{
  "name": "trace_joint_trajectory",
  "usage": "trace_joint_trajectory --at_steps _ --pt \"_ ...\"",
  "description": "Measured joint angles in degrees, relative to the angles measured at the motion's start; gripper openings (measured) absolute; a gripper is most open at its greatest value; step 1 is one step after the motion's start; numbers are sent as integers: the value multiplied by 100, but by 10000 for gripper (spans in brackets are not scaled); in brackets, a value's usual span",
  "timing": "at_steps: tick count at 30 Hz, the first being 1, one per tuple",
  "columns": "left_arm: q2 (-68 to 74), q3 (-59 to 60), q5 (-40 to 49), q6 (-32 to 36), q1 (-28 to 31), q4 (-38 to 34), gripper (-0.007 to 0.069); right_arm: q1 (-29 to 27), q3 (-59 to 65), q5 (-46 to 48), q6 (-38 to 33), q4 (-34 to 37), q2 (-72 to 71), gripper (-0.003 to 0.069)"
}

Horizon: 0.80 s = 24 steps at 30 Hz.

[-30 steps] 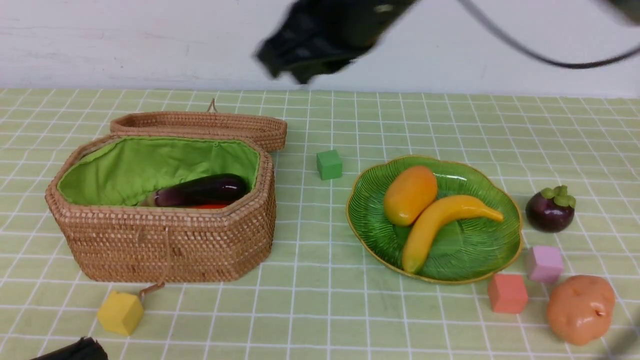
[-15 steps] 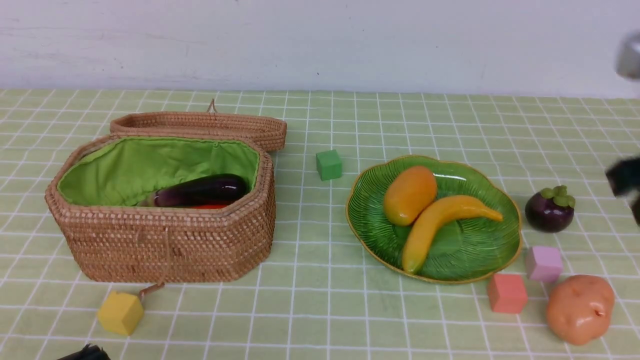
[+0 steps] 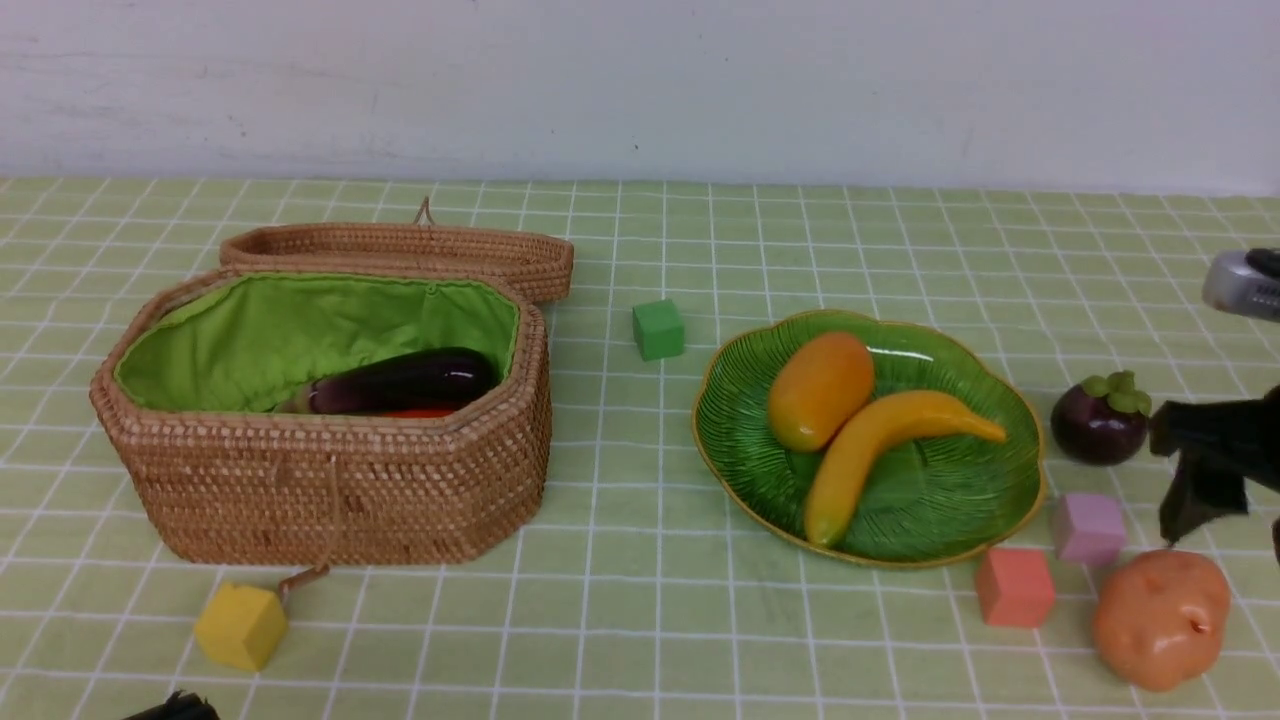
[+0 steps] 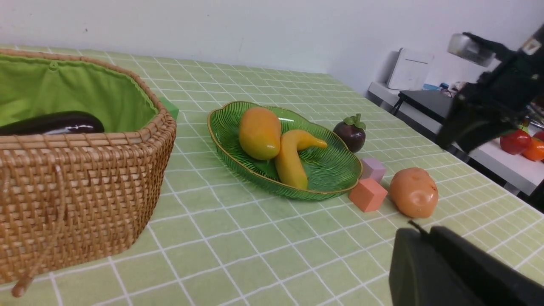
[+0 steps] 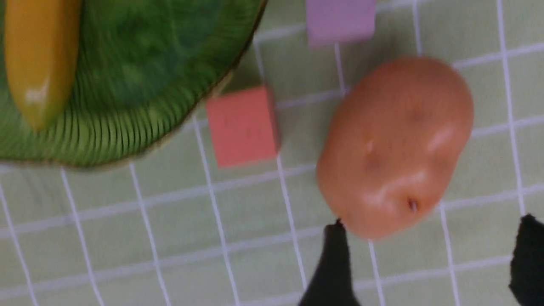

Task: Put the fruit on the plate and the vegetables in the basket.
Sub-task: Use the right arm to grab a mangosteen and put it into the right plate

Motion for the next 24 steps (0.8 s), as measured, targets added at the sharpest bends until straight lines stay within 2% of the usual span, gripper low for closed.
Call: trace_joint_trajectory --at_steps 1,2,4,9,17,24 --pt "0 0 0 0 0 0 22 -18 -27 -43 9 18 60 570" --pt "0 0 7 0 0 0 22 -183 -215 -391 39 138 352 618" --pt "0 0 16 5 0 0 22 -330 -497 -692 33 239 696 633" --pt "0 0 21 5 0 5 22 -446 -1420 -988 -37 278 1659 609" --pt "-1 0 21 11 0 24 22 -452 -2652 -763 -51 10 2853 576" --pt "-1 0 21 135 0 24 22 -452 -2816 -662 -51 -212 3225 576"
